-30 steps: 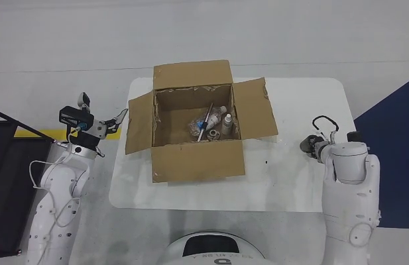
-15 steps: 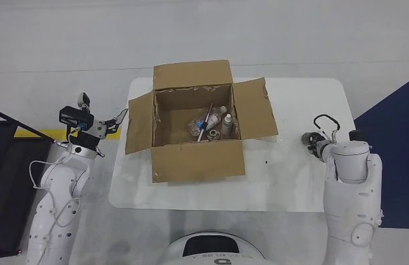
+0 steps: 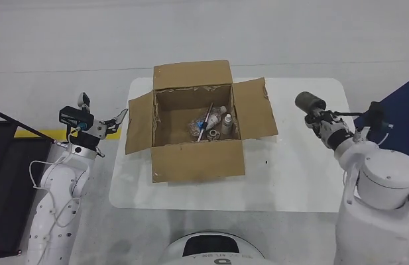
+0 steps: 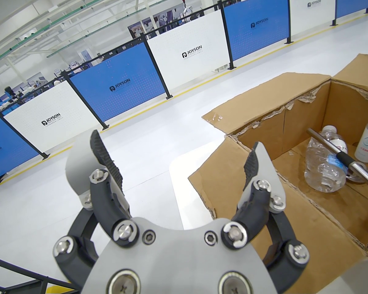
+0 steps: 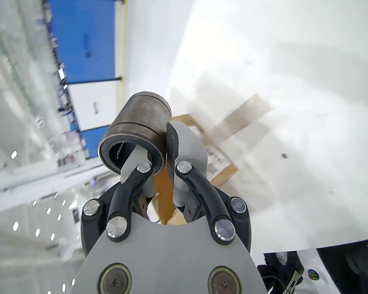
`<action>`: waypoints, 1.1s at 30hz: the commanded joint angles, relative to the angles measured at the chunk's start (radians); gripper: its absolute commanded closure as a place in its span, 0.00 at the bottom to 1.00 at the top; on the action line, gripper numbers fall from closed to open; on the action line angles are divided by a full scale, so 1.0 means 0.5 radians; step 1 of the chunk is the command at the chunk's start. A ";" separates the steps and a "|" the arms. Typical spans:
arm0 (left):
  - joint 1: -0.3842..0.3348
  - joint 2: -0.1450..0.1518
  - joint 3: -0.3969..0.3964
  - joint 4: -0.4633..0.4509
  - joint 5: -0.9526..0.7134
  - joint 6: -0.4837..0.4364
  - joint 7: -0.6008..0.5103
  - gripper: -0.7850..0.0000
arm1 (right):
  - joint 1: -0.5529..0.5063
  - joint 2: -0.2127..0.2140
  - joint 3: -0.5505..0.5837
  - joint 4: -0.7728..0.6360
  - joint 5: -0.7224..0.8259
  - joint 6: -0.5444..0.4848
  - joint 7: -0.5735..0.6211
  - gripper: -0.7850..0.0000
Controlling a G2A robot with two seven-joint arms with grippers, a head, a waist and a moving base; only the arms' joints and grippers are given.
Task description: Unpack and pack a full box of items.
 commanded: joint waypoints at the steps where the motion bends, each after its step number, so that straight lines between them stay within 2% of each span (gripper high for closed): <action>1: 0.000 0.000 0.000 0.000 0.000 0.000 0.000 0.00 | 0.008 -0.005 -0.138 0.034 0.139 -0.203 -0.014 1.00; 4: 0.000 0.000 0.000 0.000 0.000 0.000 0.000 0.00 | 0.141 0.004 -0.438 0.162 0.108 -0.327 0.075 1.00; 10: 0.000 0.000 0.000 0.000 0.000 0.000 0.000 0.00 | 0.604 -0.002 -0.998 0.585 -0.080 -0.209 0.144 1.00; 12: 0.000 0.000 0.000 0.000 0.000 0.000 0.000 0.00 | 0.686 -0.007 -1.056 0.650 -0.043 -0.163 0.175 1.00; 24: 0.000 0.000 0.000 0.000 0.000 0.000 0.000 0.00 | 0.664 -0.006 -1.058 0.663 -0.043 -0.169 0.152 1.00; 26: 0.000 0.000 0.000 0.000 0.000 0.000 0.000 0.00 | 0.674 0.003 -1.121 0.716 -0.134 -0.113 0.162 1.00; 29: 0.000 0.000 0.000 0.000 0.000 0.000 0.000 0.00 | 0.913 -0.001 -1.272 0.966 -0.224 0.063 0.266 1.00; 33: 0.000 0.000 0.000 0.000 0.000 0.000 0.000 0.00 | 1.332 -0.048 -1.597 1.483 -0.191 0.239 0.146 1.00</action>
